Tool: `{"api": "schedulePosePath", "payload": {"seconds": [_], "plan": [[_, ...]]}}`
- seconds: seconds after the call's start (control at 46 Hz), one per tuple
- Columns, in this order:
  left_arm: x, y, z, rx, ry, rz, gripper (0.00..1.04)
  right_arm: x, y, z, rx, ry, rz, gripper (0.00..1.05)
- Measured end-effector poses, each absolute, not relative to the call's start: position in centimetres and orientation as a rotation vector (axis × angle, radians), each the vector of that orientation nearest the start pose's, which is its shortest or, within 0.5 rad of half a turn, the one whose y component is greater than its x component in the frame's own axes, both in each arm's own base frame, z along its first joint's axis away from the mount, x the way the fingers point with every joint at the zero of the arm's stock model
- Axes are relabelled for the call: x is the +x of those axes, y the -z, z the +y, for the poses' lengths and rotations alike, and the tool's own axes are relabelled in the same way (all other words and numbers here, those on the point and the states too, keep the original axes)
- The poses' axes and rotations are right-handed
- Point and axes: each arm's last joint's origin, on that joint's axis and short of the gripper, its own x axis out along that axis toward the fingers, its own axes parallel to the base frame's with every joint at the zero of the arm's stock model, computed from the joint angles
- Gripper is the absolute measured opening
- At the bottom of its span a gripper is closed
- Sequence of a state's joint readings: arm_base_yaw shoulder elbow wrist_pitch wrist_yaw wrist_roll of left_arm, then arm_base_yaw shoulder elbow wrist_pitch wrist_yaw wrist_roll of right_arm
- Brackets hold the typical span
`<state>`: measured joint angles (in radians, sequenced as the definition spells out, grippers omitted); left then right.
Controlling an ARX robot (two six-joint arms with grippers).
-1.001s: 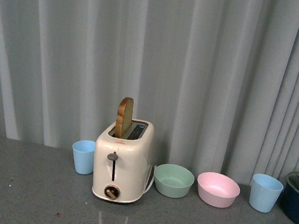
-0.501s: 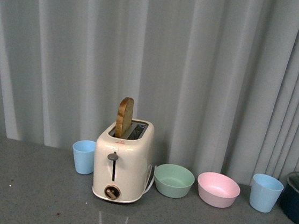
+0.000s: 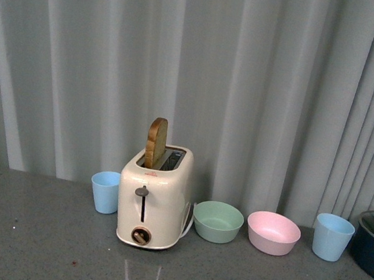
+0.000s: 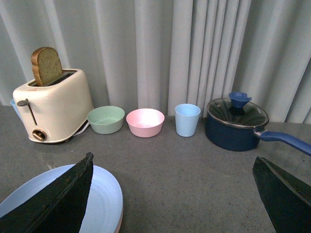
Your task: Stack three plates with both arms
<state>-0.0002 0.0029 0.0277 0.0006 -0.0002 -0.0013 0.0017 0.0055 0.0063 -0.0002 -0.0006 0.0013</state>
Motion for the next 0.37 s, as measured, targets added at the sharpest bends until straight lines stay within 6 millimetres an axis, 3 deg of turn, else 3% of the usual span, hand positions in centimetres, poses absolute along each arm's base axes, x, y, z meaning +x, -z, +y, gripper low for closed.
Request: {"api": "schedulePosePath", "payload": {"seconds": [0.37], "plan": [[9.61,-17.28,0.00,-0.001,0.000,-0.025,0.98,9.77,-16.52,0.02,0.001,-0.002,-0.001,0.97]]}}
